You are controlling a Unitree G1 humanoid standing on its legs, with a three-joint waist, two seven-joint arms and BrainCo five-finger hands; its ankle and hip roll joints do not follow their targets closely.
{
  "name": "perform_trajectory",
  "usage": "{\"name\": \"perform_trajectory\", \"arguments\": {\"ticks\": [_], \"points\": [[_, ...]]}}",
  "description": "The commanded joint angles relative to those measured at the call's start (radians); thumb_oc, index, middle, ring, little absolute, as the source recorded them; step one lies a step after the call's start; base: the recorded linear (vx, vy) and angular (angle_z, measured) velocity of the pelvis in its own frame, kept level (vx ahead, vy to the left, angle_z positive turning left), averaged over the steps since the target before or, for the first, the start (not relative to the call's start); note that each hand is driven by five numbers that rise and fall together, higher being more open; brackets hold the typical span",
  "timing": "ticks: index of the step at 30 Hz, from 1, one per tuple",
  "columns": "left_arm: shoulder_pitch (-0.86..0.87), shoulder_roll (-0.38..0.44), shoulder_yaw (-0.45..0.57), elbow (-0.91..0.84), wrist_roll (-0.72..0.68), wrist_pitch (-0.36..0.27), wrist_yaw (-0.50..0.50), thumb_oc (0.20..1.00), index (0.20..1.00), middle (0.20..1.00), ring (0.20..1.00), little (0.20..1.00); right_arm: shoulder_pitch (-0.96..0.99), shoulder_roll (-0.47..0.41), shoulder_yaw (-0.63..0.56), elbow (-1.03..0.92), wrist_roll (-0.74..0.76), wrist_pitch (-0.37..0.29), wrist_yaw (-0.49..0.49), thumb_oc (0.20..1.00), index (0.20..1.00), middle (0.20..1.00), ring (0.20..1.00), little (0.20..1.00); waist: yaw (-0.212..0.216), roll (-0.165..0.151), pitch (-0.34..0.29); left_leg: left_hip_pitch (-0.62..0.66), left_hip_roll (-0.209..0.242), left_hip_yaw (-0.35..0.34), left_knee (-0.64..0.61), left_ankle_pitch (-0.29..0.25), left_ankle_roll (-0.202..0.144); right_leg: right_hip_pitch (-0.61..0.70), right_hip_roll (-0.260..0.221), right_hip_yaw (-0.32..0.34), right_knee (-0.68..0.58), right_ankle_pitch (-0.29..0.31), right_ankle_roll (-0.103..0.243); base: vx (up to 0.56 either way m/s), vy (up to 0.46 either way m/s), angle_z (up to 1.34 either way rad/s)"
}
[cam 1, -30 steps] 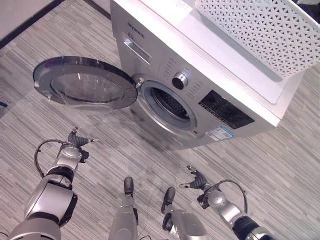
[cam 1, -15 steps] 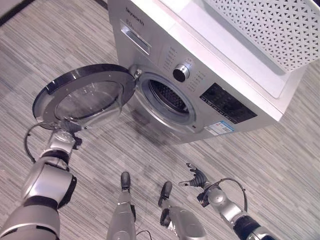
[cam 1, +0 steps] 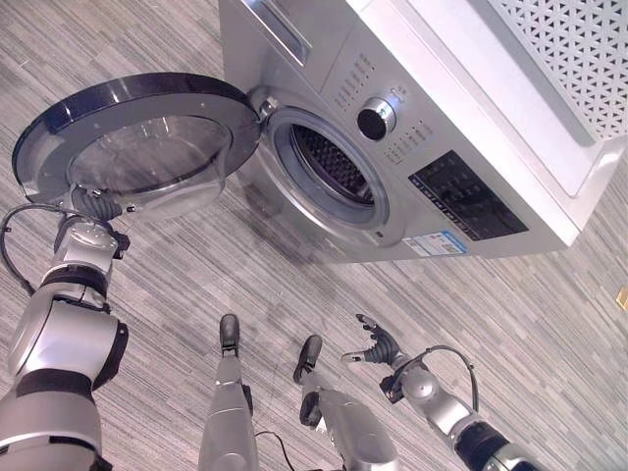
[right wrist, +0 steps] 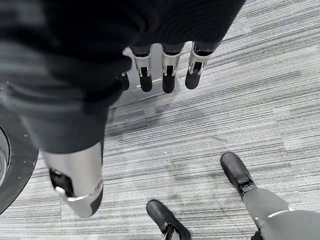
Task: Grab the laundry basket,head to the washer,open it,put in the laundry and shut it.
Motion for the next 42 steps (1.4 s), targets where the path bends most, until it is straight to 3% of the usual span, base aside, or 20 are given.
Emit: {"name": "perform_trajectory", "arguments": {"ticks": [1, 6, 9, 10, 12, 14, 15, 16, 19, 23, 25, 26, 28, 29, 33, 37, 42], "points": [[-0.003, 0.006, 0.017, 0.007, 0.017, -0.053, 0.038, 1.000, 1.000, 1.000, 1.000, 1.000, 0.032, -0.004, 0.005, 0.021, -0.009, -0.025, -0.020, 1.000, 1.000, 1.000, 1.000, 1.000, 0.019, -0.014, -0.008, 0.060, 0.011, 0.039, 0.003, -0.114, -0.015, -0.067, -0.089, 0.064, -0.001, 0.079, 0.103, 0.01, 0.017, -0.03], [0.154, -0.028, 0.087, -0.069, 0.001, -0.078, 0.078, 1.000, 1.000, 1.000, 1.000, 1.000, 0.067, 0.029, -0.031, 0.172, -0.011, -0.001, -0.027, 1.000, 1.000, 1.000, 1.000, 1.000, 0.039, 0.007, -0.024, 0.107, -0.005, 0.053, 0.003, -0.133, -0.005, -0.027, -0.101, 0.066, -0.001, 0.077, 0.104, 0.03, 0.047, -0.04], [0.382, -0.103, 0.179, -0.173, -0.033, -0.107, 0.090, 1.000, 1.000, 1.000, 1.000, 1.000, 0.090, 0.059, -0.126, 0.323, 0.030, 0.018, -0.033, 1.000, 1.000, 1.000, 1.000, 1.000, 0.056, 0.037, -0.054, 0.175, -0.031, 0.077, 0.003, -0.163, 0.014, 0.026, -0.118, 0.074, -0.001, 0.078, 0.105, 0.07, 0.128, -0.13], [0.382, -0.103, 0.179, -0.174, -0.033, -0.107, 0.090, 1.000, 1.000, 1.000, 1.000, 1.000, 0.090, 0.059, -0.126, 0.323, 0.030, 0.018, -0.033, 1.000, 1.000, 1.000, 1.000, 1.000, 0.056, 0.037, -0.054, 0.175, -0.031, 0.077, 0.003, -0.163, 0.014, 0.026, -0.118, 0.074, -0.001, 0.078, 0.105, 0.11, 0.182, -0.17], [0.610, -0.214, 0.244, -0.279, -0.044, -0.126, 0.078, 1.000, 1.000, 1.000, 1.000, 1.000, 0.115, 0.073, -0.247, 0.422, 0.088, 0.030, -0.027, 1.000, 1.000, 1.000, 1.000, 1.000, 0.072, 0.064, -0.086, 0.250, -0.057, 0.096, 0.003, -0.194, 0.039, 0.072, -0.139, 0.081, 0.029, 0.065, 0.106, 0.16, 0.234, -0.17], [0.676, -0.261, 0.260, -0.312, -0.060, -0.131, 0.066, 1.000, 1.000, 1.000, 1.000, 1.000, 0.117, 0.070, -0.294, 0.452, 0.120, 0.032, -0.029, 1.000, 1.000, 1.000, 1.000, 1.000, 0.075, 0.076, -0.098, 0.273, -0.065, 0.099, 0.003, -0.202, 0.048, 0.082, -0.148, 0.085, 0.053, 0.054, 0.107, 0.10, 0.181, -0.35], [0.806, -0.338, 0.278, -0.347, -0.079, -0.131, 0.017, 1.000, 1.000, 1.000, 1.000, 1.000, 0.126, 0.051, -0.402, 0.460, 0.178, 0.033, -0.039, 1.000, 1.000, 1.000, 1.000, 1.000, 0.076, 0.099, -0.116, 0.318, -0.087, 0.103, 0.003, -0.201, 0.076, 0.093, -0.168, 0.094, 0.115, 0.039, 0.098, 0.06, 0.147, -0.10], [0.807, -0.338, 0.278, -0.348, -0.079, -0.130, 0.018, 1.000, 1.000, 1.000, 1.000, 1.000, 0.127, 0.051, -0.402, 0.459, 0.178, 0.033, -0.039, 1.000, 1.000, 1.000, 1.000, 1.000, 0.076, 0.099, -0.116, 0.320, -0.087, 0.104, 0.003, -0.201, 0.076, 0.094, -0.169, 0.094, 0.116, 0.039, 0.098, 0.17, 0.243, -0.04], [0.975, -0.420, 0.307, -0.336, -0.110, -0.116, -0.050, 1.000, 1.000, 1.000, 1.000, 1.000, 0.160, 0.001, -0.561, 0.344, 0.246, 0.020, -0.070, 1.000, 1.000, 1.000, 1.000, 1.000, 0.069, 0.140, -0.136, 0.405, -0.099, 0.080, 0.014, -0.224, 0.112, 0.102, -0.166, 0.140, 0.297, -0.024, 0.085, 0.18, 0.149, -0.04], [1.069, -0.468, 0.324, -0.290, -0.104, -0.097, -0.087, 1.000, 1.000, 1.000, 1.000, 1.000, 0.197, -0.043, -0.685, 0.102, 0.243, -0.012, -0.139, 1.000, 1.000, 1.000, 1.000, 1.000, 0.064, 0.156, -0.128, 0.447, -0.102, 0.075, 0.087, -0.274, 0.140, 0.064, -0.146, 0.163, 0.465, -0.023, 0.087, 0.11, 0.077, -0.02], [1.072, -0.477, 0.321, -0.272, -0.098, -0.093, -0.091, 1.000, 1.000, 1.000, 1.000, 1.000, 0.201, -0.055, -0.712, 0.057, 0.237, -0.020, -0.160, 1.000, 1.000, 1.000, 1.000, 1.000, 0.060, 0.158, -0.130, 0.452, -0.102, 0.069, 0.095, -0.280, 0.141, 0.060, -0.132, 0.169, 0.456, -0.028, 0.084, 0.11, 0.005, 0.17], [1.073, -0.494, 0.316, -0.221, -0.068, -0.085, -0.103, 1.000, 1.000, 1.000, 1.000, 1.000, 0.213, -0.083, -0.776, -0.055, 0.208, -0.035, -0.210, 1.000, 1.000, 1.000, 1.000, 1.000, 0.054, 0.164, -0.146, 0.468, -0.107, 0.059, 0.098, -0.291, 0.137, 0.052, -0.089, 0.174, 0.383, -0.040, 0.077, 0.22, -0.013, 0.27], [1.074, -0.496, 0.311, -0.204, -0.049, -0.082, -0.105, 1.000, 1.000, 1.000, 1.000, 1.000, 0.215, -0.096, -0.799, -0.083, 0.193, -0.043, -0.228, 1.000, 1.000, 1.000, 1.000, 1.000, 0.052, 0.166, -0.154, 0.478, -0.109, 0.054, 0.093, -0.297, 0.136, 0.050, -0.082, 0.172, 0.347, -0.029, 0.079, 0.19, -0.036, 0.34], [1.080, -0.500, 0.309, -0.211, -0.013, -0.075, -0.108, 1.000, 1.000, 1.000, 1.000, 1.000, 0.223, -0.133, -0.851, -0.184, 0.122, -0.039, -0.265, 1.000, 1.000, 1.000, 1.000, 1.000, 0.044, 0.167, -0.168, 0.510, -0.110, 0.041, 0.080, -0.318, 0.130, 0.036, -0.074, 0.168, 0.238, 0.007, 0.090, 0.22, -0.068, 0.28], [1.059, -0.495, 0.305, -0.244, 0.008, -0.073, -0.098, 1.000, 1.000, 1.000, 1.000, 1.000, 0.215, -0.166, -0.958, -0.345, 0.030, -0.049, -0.368, 1.000, 1.000, 1.000, 1.000, 1.000, 0.032, 0.157, -0.179, 0.551, -0.115, 0.015, 0.087, -0.350, 0.120, 0.006, -0.069, 0.177, 0.093, 0.089, 0.115, 0.21, -0.077, 0.21], [1.047, -0.496, 0.309, -0.246, 0.025, -0.071, -0.089, 1.000, 1.000, 1.000, 1.000, 1.000, 0.216, -0.175, -1.031, -0.452, -0.049, -0.054, -0.444, 1.000, 1.000, 1.000, 1.000, 1.000, 0.028, 0.148, -0.198, 0.588, -0.109, 0.003, 0.086, -0.370, 0.112, 0.014, -0.060, 0.163, 0.067, 0.107, 0.116, 0.21, -0.095, 0.19], [1.031, -0.515, 0.305, -0.206, 0.050, -0.071, -0.061, 1.000, 1.000, 1.000, 1.000, 1.000, 0.182, -0.163, -1.122, -0.718, -0.188, -0.086, -0.556, 1.000, 1.000, 1.000, 1.000, 1.000, 0.012, 0.142, -0.261, 0.644, -0.074, 0.004, 0.126, -0.418, 0.078, 0.067, -0.018, 0.152, 0.092, 0.066, 0.083, 0.28, -0.142, 0.03]]}}
